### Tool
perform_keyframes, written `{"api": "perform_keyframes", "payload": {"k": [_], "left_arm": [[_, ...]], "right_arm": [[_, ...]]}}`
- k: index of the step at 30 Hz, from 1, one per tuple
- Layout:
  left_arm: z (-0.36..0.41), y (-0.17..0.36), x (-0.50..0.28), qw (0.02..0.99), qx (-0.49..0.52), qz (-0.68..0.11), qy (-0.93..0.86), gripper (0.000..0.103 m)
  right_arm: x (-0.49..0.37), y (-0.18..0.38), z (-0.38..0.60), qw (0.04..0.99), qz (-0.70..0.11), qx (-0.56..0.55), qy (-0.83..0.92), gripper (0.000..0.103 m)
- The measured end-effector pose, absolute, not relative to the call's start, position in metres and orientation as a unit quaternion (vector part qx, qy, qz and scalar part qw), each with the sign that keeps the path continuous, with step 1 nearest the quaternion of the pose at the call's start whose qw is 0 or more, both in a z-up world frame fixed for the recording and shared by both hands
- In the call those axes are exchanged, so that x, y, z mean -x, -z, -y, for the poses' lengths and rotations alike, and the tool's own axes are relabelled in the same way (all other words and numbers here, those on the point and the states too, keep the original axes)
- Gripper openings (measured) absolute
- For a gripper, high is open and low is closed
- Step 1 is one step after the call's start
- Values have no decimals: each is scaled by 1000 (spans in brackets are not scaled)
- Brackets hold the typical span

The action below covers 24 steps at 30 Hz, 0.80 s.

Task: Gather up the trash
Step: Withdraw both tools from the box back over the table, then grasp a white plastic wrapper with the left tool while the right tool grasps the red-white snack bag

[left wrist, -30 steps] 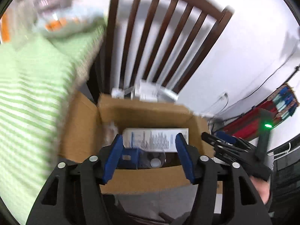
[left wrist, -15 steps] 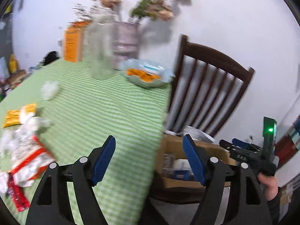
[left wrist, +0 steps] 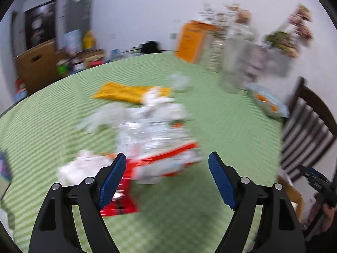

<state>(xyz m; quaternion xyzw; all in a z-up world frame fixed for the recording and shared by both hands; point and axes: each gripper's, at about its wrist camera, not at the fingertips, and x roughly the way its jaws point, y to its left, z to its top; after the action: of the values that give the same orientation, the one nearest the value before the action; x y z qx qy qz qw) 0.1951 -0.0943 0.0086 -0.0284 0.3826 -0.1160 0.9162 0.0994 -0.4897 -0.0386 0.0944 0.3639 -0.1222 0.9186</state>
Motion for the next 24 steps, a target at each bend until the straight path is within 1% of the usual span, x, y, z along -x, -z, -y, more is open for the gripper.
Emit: {"api": "perform_keyframes", "payload": {"k": [1,3,4,8,9,10,11,12,15,19,24], "left_arm": [[80,-4,-202,919,32,-385,84,78],[58,6,-211,920,39,-390,25,84],[43,14,-220,916,57,-397,-7,86],[10,44,-244,896,91,-432,-51,86],[6,49,-247,892,97,-438,-49,84],[1,55,-251,887,104,-449,-40,63],[-2,58,-254,880,111,-460,-29,23],[-6,59,-256,875,120,-469,-18,15],[-23,41,-246,885,159,-437,-7,11],[-47,21,-231,889,203,-410,12,10],[-64,20,-233,882,234,-409,19,10]], "right_arm": [[-101,40,487,919,-364,-95,119,75],[-108,43,479,919,-366,-95,111,75],[-109,45,476,919,-368,-95,108,75],[-118,49,459,917,-377,-87,96,75],[-120,49,453,917,-380,-81,92,75],[-120,48,450,917,-381,-77,89,75],[-122,48,446,917,-383,-73,87,75],[-123,49,444,916,-384,-70,87,75],[-131,48,433,916,-388,-62,82,75],[-149,46,406,919,-388,-44,52,75],[-175,49,348,918,-396,-16,-21,75]]}}
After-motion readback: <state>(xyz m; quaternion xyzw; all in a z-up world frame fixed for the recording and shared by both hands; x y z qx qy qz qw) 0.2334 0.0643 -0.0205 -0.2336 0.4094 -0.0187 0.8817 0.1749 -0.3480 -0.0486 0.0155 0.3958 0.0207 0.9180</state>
